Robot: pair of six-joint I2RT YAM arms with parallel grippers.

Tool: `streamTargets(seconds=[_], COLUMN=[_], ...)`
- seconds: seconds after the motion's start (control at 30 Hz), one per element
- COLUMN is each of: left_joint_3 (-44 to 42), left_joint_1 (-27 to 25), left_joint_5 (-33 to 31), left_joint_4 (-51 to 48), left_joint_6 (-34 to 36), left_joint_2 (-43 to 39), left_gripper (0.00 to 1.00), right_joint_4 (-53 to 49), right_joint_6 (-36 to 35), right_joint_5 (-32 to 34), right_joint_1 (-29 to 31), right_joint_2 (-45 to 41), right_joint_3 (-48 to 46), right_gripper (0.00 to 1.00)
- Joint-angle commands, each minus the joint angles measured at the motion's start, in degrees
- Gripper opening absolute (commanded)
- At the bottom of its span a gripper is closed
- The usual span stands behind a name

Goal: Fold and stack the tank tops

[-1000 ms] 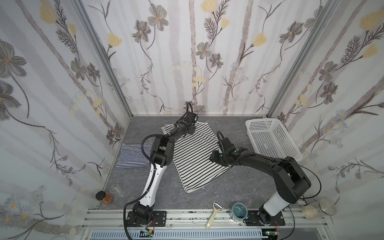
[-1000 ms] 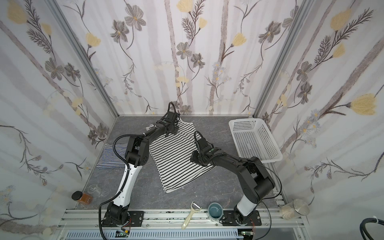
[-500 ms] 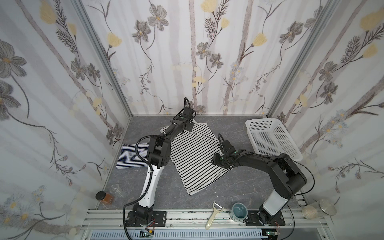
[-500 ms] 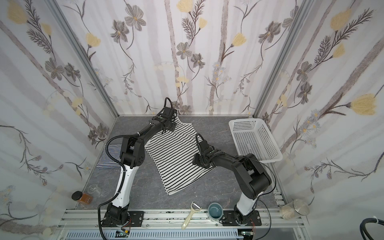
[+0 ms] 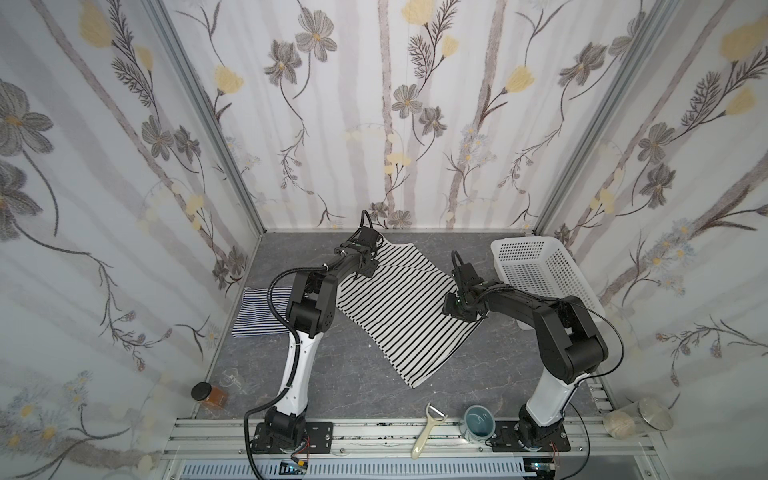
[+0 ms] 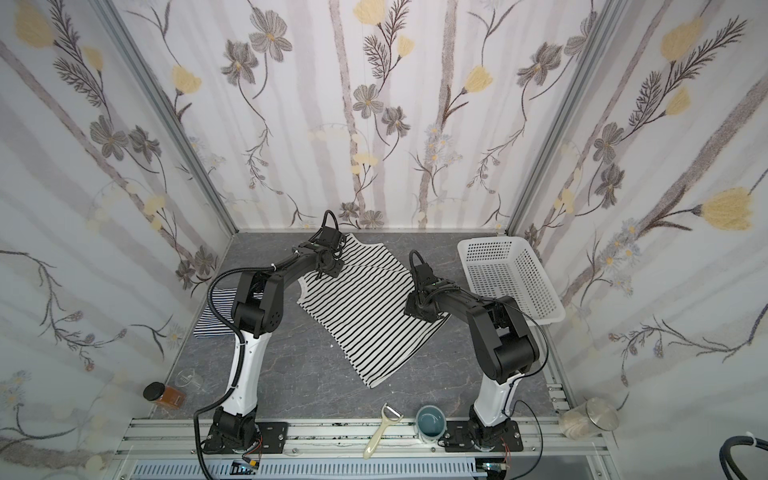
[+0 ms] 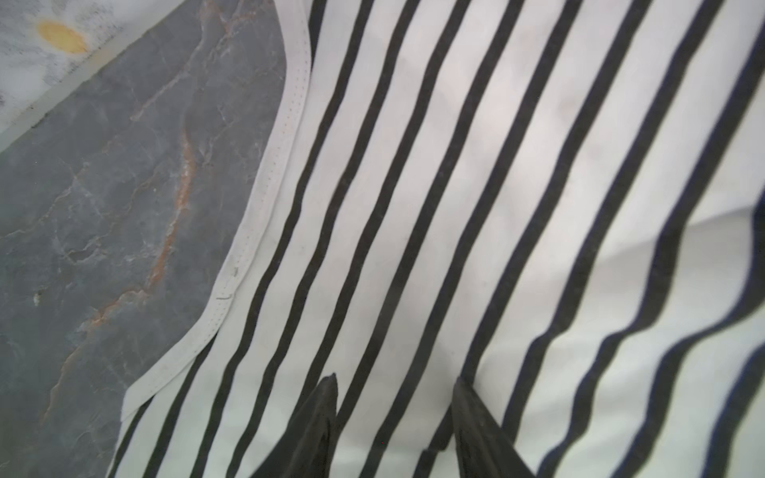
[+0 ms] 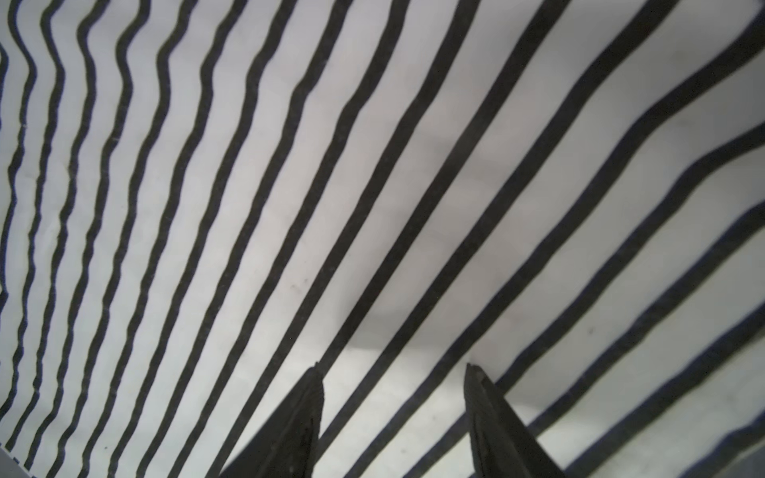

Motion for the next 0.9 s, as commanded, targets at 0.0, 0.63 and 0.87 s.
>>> streamTargets(seconds=[0.0,0.63,0.87], left_joint_3=[-6.4,-44.5,-47.8], left_joint_1=[-0.4,-6.2,-8.3], left_joint_5=[2.3,5.5,3.1], left_joint_4=[0.4,6.2,5.6], left_joint_6=[-0.5,-1.9,0.0], left_joint_2=[-3.5,-30.1,-38.0], left_gripper=[0.47,0.48,0.50], right_joint_4=[-3.0,-7.1,-10.9], right_joint_6=[-2.4,-7.6,-7.7], right_joint_5=[2.0,-1.0,-6.7], right_joint_1=[-0.8,-8.9,-9.0], right_joint_2=[1.9,13.9,17.1], right_joint_3=[3.7,16.9,27.6], right_gripper=[0.56,0.56,0.56])
